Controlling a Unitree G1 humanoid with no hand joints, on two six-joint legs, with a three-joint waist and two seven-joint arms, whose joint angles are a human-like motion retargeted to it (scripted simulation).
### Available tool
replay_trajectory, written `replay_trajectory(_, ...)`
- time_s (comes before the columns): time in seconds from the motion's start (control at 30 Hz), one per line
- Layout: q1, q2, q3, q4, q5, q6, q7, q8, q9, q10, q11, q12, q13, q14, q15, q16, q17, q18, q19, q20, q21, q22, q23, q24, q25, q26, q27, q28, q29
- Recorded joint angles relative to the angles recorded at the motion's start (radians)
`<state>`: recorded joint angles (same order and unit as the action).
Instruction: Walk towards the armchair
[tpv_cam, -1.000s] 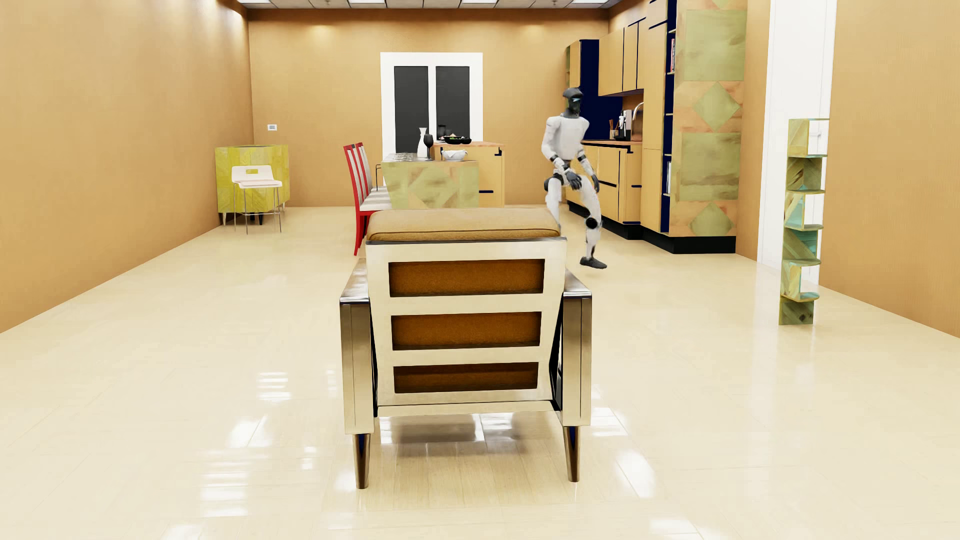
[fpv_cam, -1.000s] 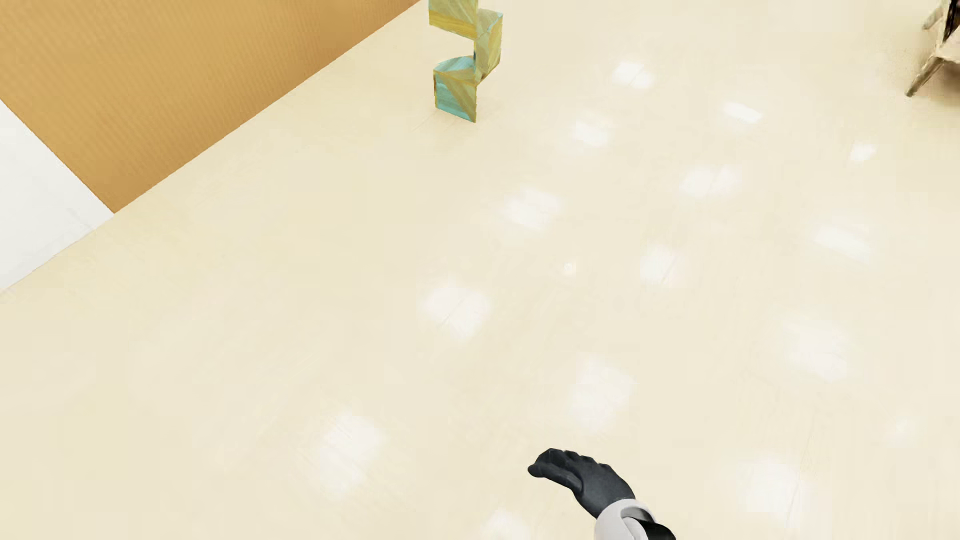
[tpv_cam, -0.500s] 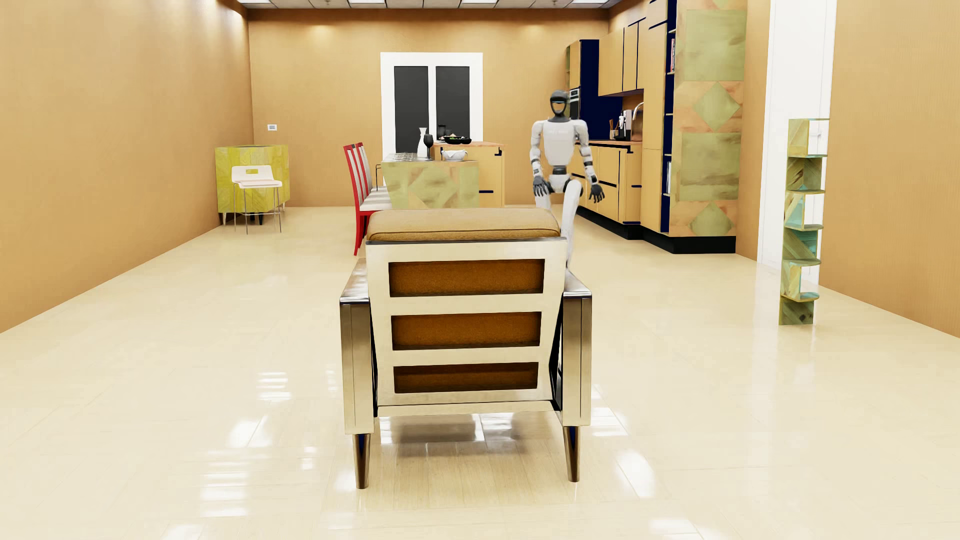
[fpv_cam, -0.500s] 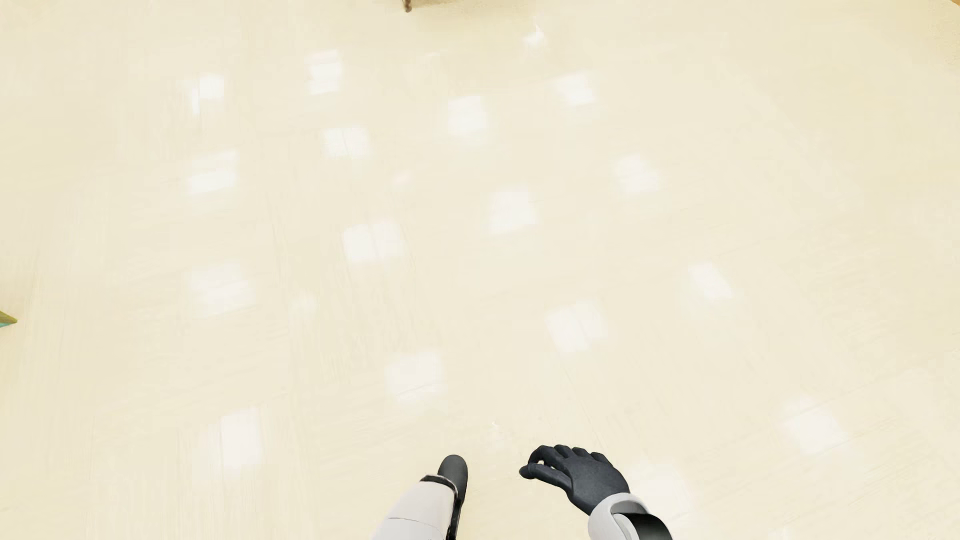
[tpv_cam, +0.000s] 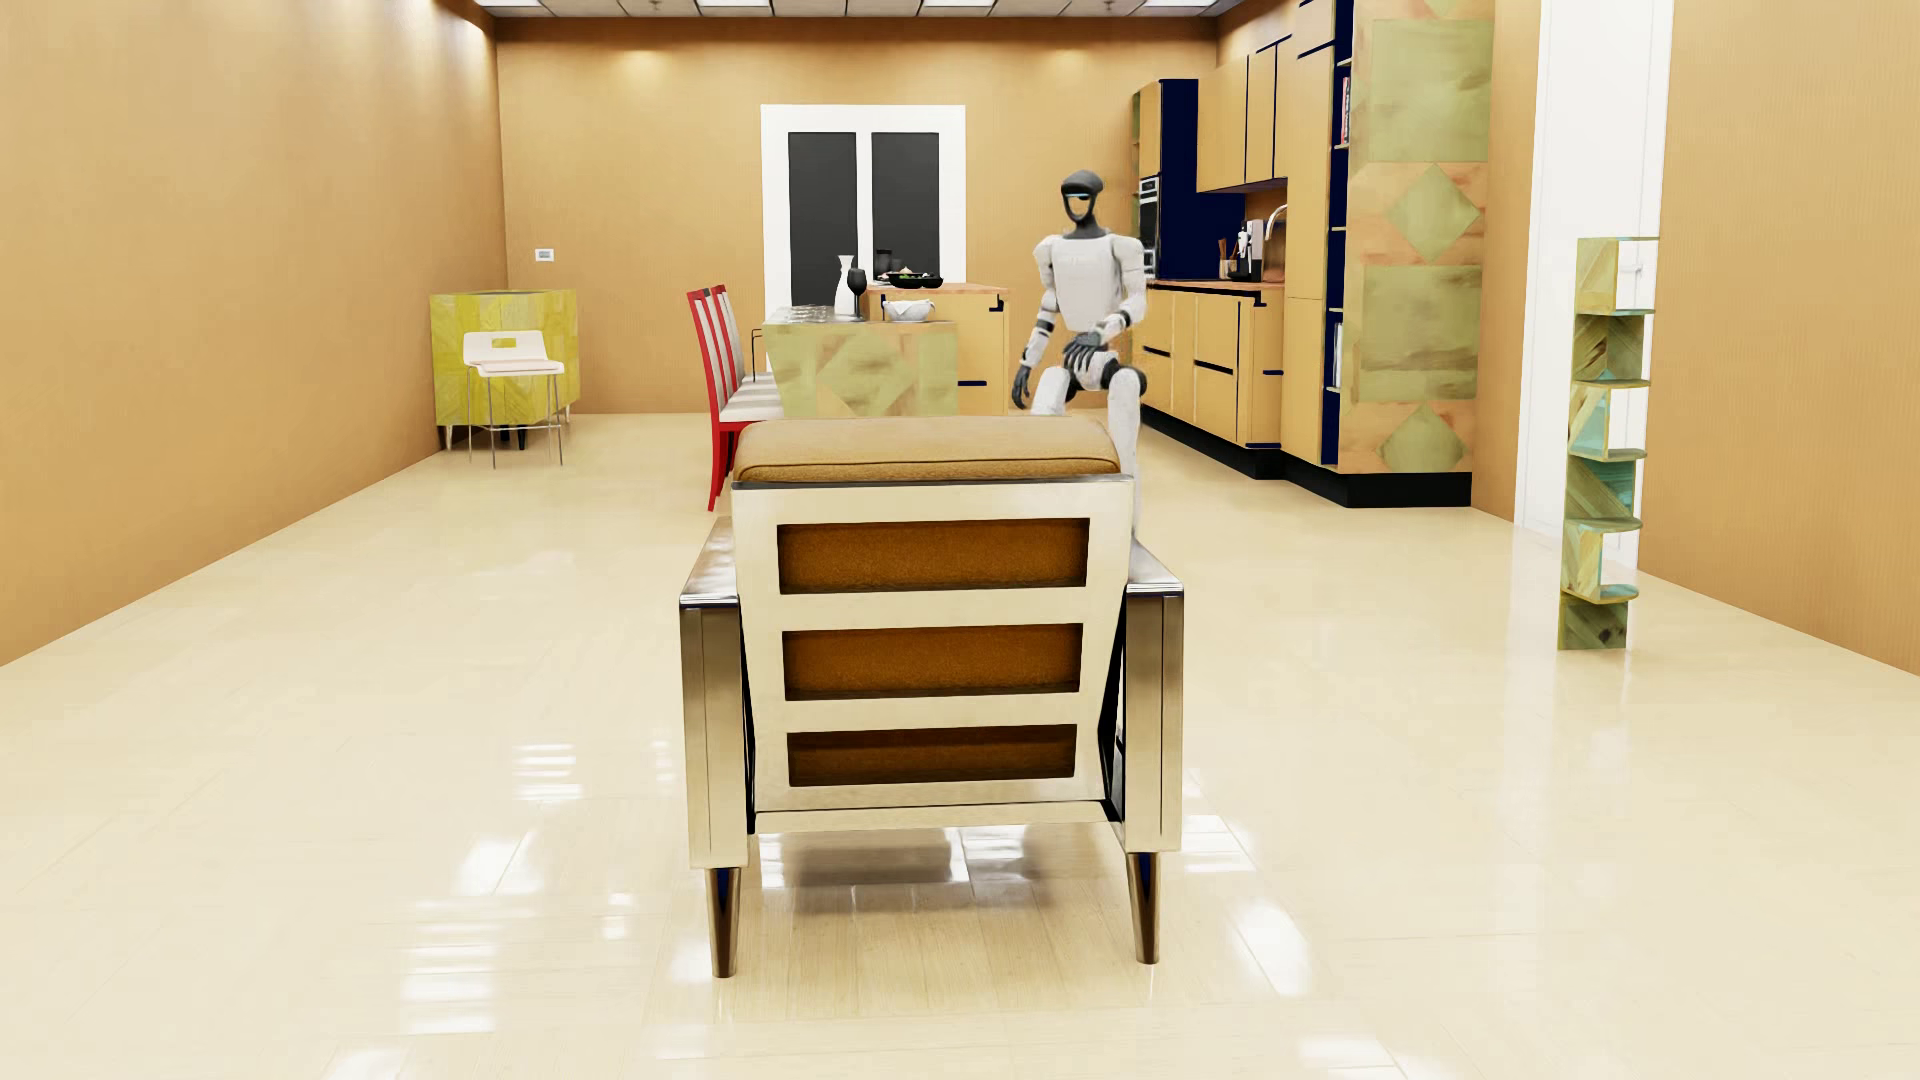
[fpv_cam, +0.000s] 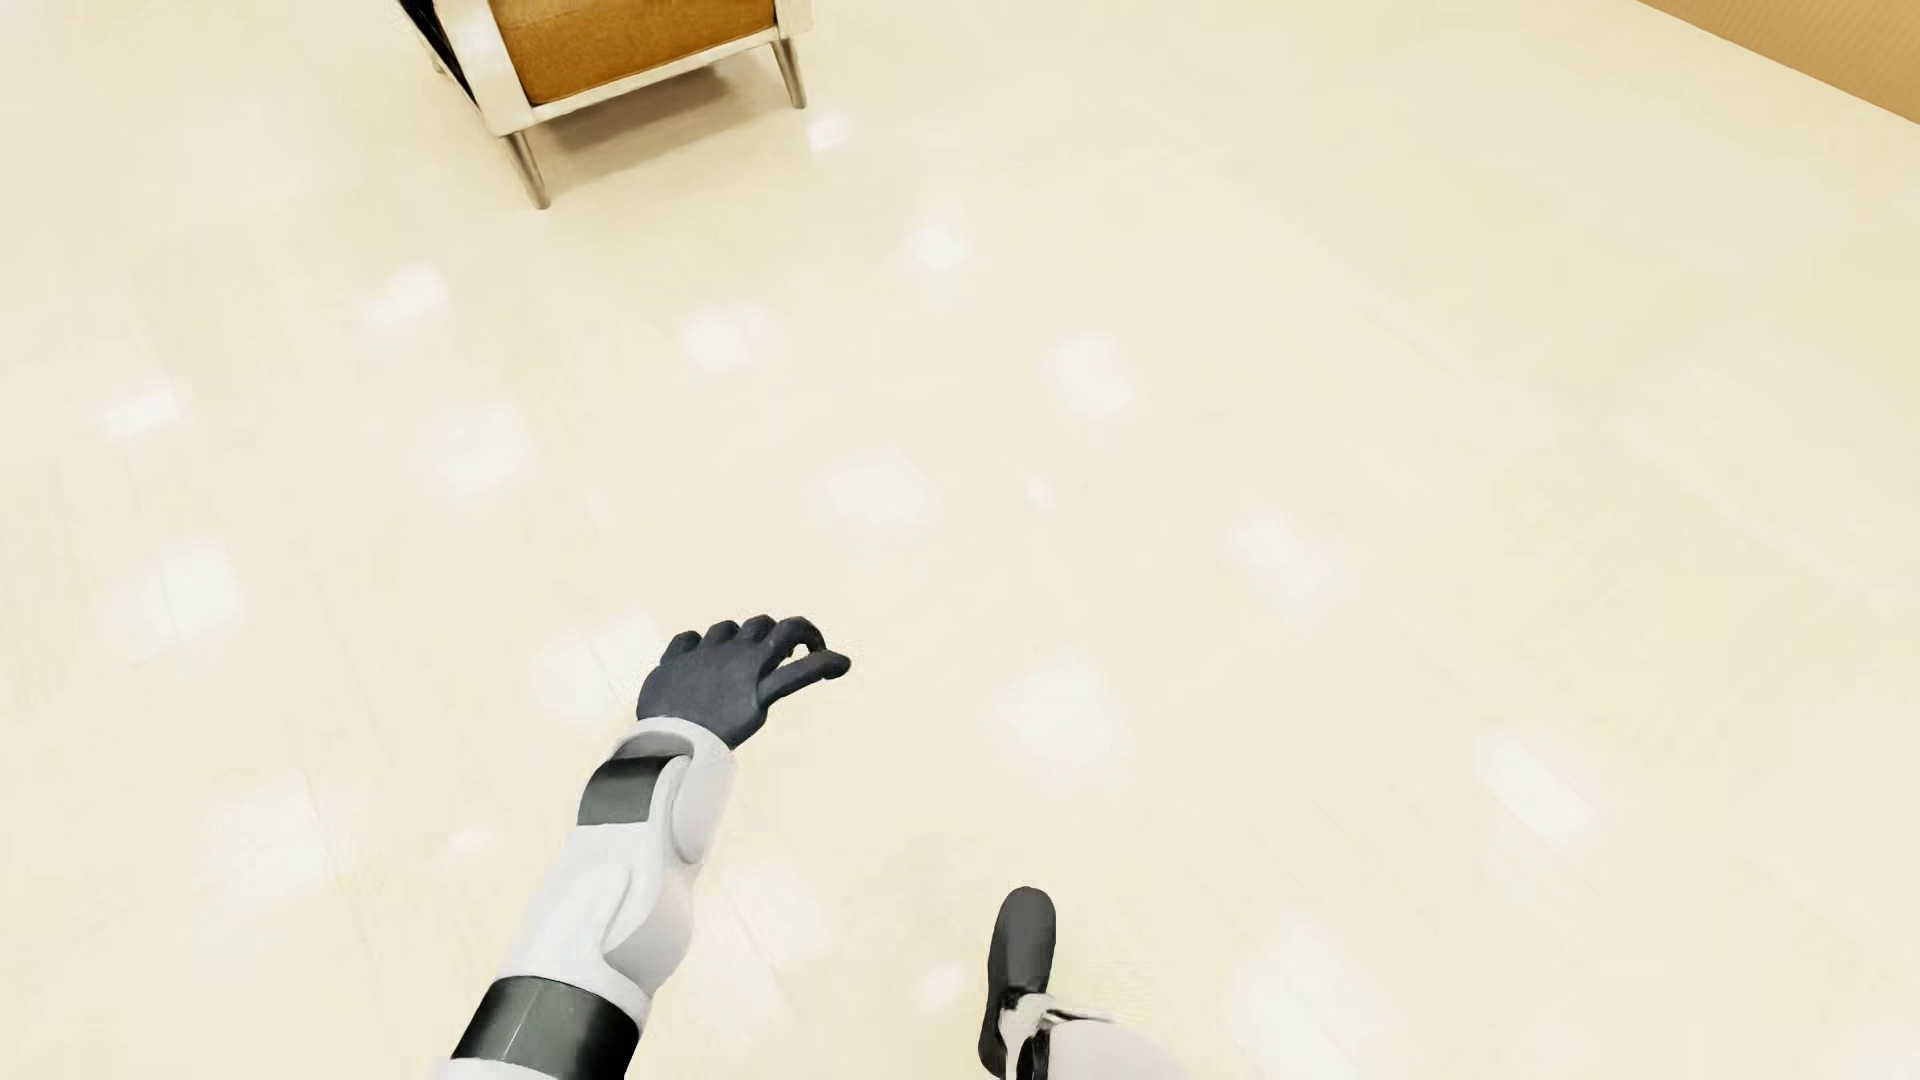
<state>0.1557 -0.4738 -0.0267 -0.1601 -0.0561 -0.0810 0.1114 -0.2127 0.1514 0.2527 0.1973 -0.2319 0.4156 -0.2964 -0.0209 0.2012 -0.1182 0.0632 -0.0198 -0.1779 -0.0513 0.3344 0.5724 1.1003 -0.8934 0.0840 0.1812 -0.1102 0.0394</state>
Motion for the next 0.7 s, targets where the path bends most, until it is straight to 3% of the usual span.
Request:
replay_trajectory(0.03, 0.032, 0.001, -0.004, -0.003, 0.013, 0.005, -0.007, -0.013, -0.001, 0.017, -0.035, -0.002, 0.013, -0.014, 0.003, 0.01, 0.013, -0.002, -0.004, -0.036, -0.007, -0.059, -0.01, -0.054, -0.012, -0.008, -0.011, -0.008, 0.001)
replay_trajectory(0.1, 0.078, -0.003, -0.016, 0.016, 0.048, 0.025, -0.014, 0.033, 0.001, 0.122, 0.089, 0.034, 0.014, 0.014, 0.102, 0.033, 0.04, -0.028, -0.109, -0.084, -0.011, -0.15, -0.002, -0.099, -0.043, -0.008, -0.015, -0.01, 0.002)
replay_trajectory(0.17, 0.041, 0.002, -0.023, 0.058, 0.046, 0.052, -0.022, 0.009, 0.009, 0.383, 0.288, 0.108, 0.002, 0.16, 0.042, 0.033, 0.074, -0.079, -0.145, -0.113, -0.022, -0.176, 0.019, -0.079, -0.071, 0.019, -0.002, -0.025, -0.006)
replay_trajectory(0.23, -0.105, 0.06, -0.024, 0.116, 0.041, 0.081, -0.043, -0.026, 0.017, 0.77, 0.395, 0.171, -0.015, 0.345, -0.096, 0.022, 0.109, -0.209, -0.131, -0.145, -0.035, -0.127, 0.023, 0.016, -0.083, 0.057, -0.004, -0.038, -0.017)
replay_trajectory(0.27, -0.191, 0.11, -0.02, 0.143, 0.043, 0.093, -0.056, -0.041, 0.02, 0.917, 0.403, 0.198, -0.029, 0.387, -0.143, 0.012, 0.117, -0.198, -0.121, -0.152, -0.033, -0.081, 0.019, 0.078, -0.091, 0.075, -0.012, -0.029, -0.027)
replay_trajectory(0.3, -0.274, 0.167, -0.013, 0.172, 0.048, 0.103, -0.06, -0.048, 0.022, 1.016, 0.393, 0.232, -0.05, 0.344, -0.179, -0.008, 0.117, -0.164, -0.112, -0.141, -0.023, -0.027, 0.016, 0.124, -0.101, 0.096, -0.022, -0.01, -0.033)
replay_trajectory(0.33, -0.348, 0.228, -0.001, 0.212, 0.055, 0.11, -0.048, -0.045, 0.024, 1.066, 0.37, 0.274, -0.075, 0.323, -0.206, -0.039, 0.108, -0.135, -0.102, -0.105, -0.006, 0.034, 0.01, 0.136, -0.115, 0.123, -0.033, 0.016, -0.033)
replay_trajectory(0.37, -0.416, 0.286, 0.014, 0.261, 0.067, 0.114, -0.025, -0.035, 0.024, 1.071, 0.343, 0.318, -0.104, 0.325, -0.227, -0.073, 0.096, -0.117, -0.093, -0.046, 0.015, 0.096, -0.002, 0.11, -0.126, 0.151, -0.05, 0.038, -0.032)
replay_trajectory(0.43, -0.528, 0.388, 0.049, 0.332, 0.091, 0.119, 0.023, -0.002, 0.021, 0.951, 0.294, 0.392, -0.152, 0.306, -0.27, -0.126, 0.073, -0.08, -0.077, 0.089, 0.058, 0.223, -0.062, 0.006, -0.127, 0.21, -0.092, 0.069, -0.032)
replay_trajectory(0.5, -0.588, 0.477, 0.078, 0.364, 0.106, 0.12, 0.097, 0.022, 0.016, 0.661, 0.247, 0.443, -0.204, 0.285, -0.311, -0.12, 0.047, -0.052, -0.07, 0.163, 0.081, 0.334, -0.127, -0.039, -0.091, 0.253, -0.13, 0.044, -0.045)
replay_trajectory(0.57, -0.572, 0.564, 0.094, 0.354, 0.116, 0.12, 0.212, 0.034, 0.01, 0.217, 0.186, 0.473, -0.233, 0.351, -0.342, -0.089, 0.027, -0.093, -0.048, 0.162, 0.089, 0.448, -0.202, 0.01, -0.038, 0.261, -0.145, -0.025, -0.052)
replay_trajectory(0.6, -0.563, 0.61, 0.098, 0.319, 0.119, 0.118, 0.231, 0.035, 0.007, 0.023, 0.155, 0.487, -0.239, 0.375, -0.346, -0.066, 0.022, -0.132, -0.042, 0.14, 0.085, 0.49, -0.229, 0.06, -0.015, 0.246, -0.144, -0.078, -0.052)
replay_trajectory(0.63, -0.572, 0.652, 0.101, 0.288, 0.119, 0.115, 0.222, 0.032, 0.005, -0.067, 0.141, 0.496, -0.243, 0.374, -0.353, -0.046, 0.018, -0.132, -0.037, 0.113, 0.077, 0.518, -0.241, 0.118, 0.01, 0.219, -0.136, -0.134, -0.049)
replay_trajectory(0.67, -0.579, 0.689, 0.103, 0.259, 0.115, 0.111, 0.203, 0.021, 0.005, -0.077, 0.149, 0.497, -0.244, 0.394, -0.356, -0.034, 0.013, -0.108, -0.032, 0.092, 0.065, 0.535, -0.233, 0.171, 0.034, 0.186, -0.113, -0.177, -0.043)
replay_trajectory(0.7, -0.583, 0.718, 0.105, 0.231, 0.106, 0.104, 0.163, 0.009, 0.005, -0.029, 0.175, 0.494, -0.239, 0.442, -0.341, -0.031, 0.01, -0.042, -0.027, 0.091, 0.049, 0.541, -0.213, 0.206, 0.053, 0.156, -0.086, -0.201, -0.035)
